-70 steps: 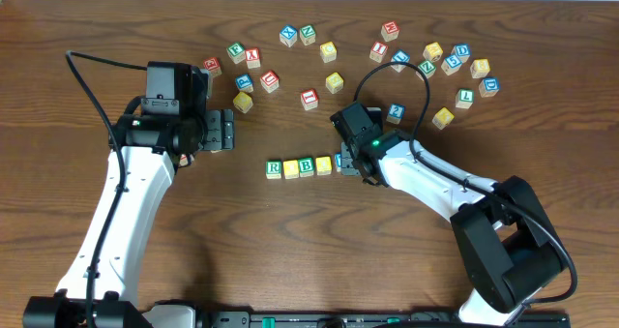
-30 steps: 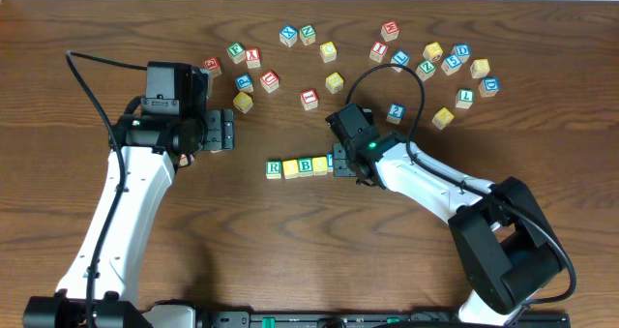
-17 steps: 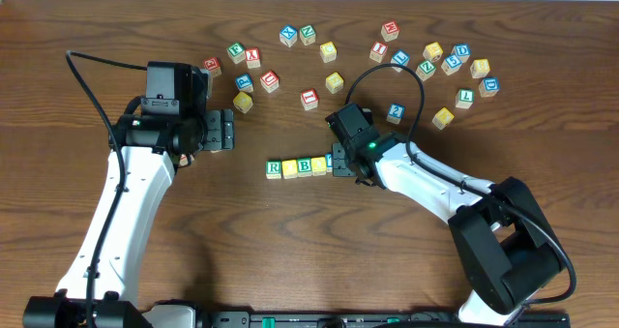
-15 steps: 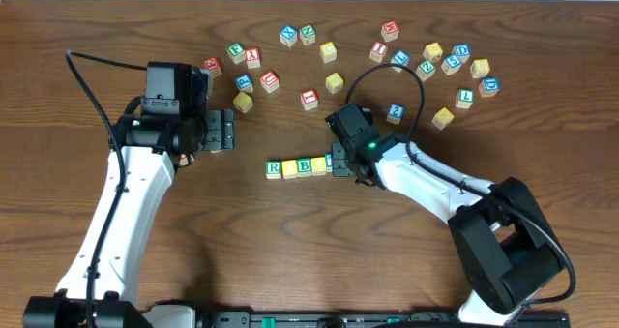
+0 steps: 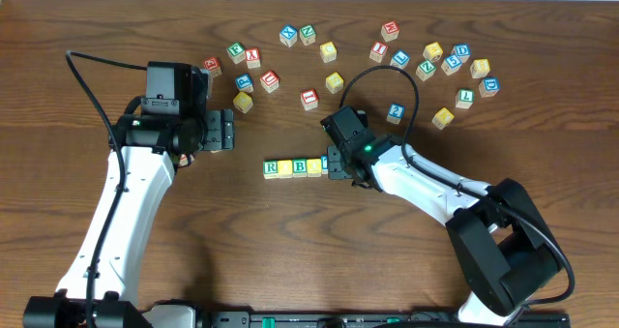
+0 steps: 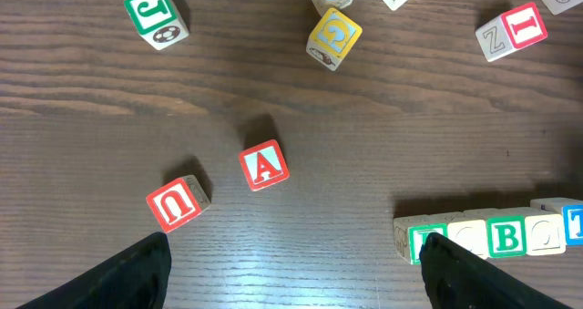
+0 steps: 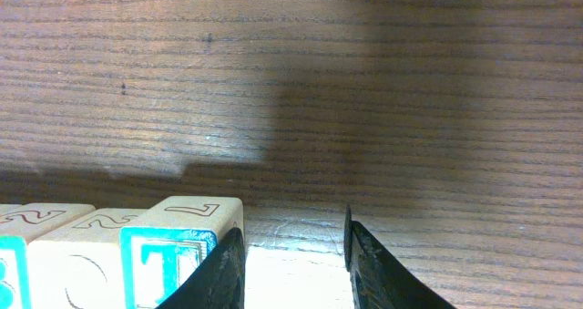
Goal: Spell out ROBOT
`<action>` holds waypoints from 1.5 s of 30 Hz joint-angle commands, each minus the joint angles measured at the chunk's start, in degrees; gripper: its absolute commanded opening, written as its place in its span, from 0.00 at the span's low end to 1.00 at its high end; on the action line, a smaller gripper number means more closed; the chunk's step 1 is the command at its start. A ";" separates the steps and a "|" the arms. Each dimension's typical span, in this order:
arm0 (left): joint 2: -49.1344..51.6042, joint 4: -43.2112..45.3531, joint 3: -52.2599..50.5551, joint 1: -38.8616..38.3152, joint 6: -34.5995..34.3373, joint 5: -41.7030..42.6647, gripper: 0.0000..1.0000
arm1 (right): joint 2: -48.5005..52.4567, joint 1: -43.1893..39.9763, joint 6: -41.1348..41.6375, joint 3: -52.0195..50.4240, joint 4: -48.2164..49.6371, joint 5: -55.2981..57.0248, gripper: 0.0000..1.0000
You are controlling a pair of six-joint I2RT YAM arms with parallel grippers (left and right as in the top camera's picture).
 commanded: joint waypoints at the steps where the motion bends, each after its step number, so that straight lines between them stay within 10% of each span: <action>1: -0.61 -0.15 -0.57 0.28 0.15 -0.48 0.86 | 0.66 0.28 0.50 -0.33 0.09 0.37 0.31; 45: -0.61 1.51 -0.66 0.28 -0.11 -0.22 0.86 | 0.66 -3.96 3.30 -0.33 -3.52 9.73 0.32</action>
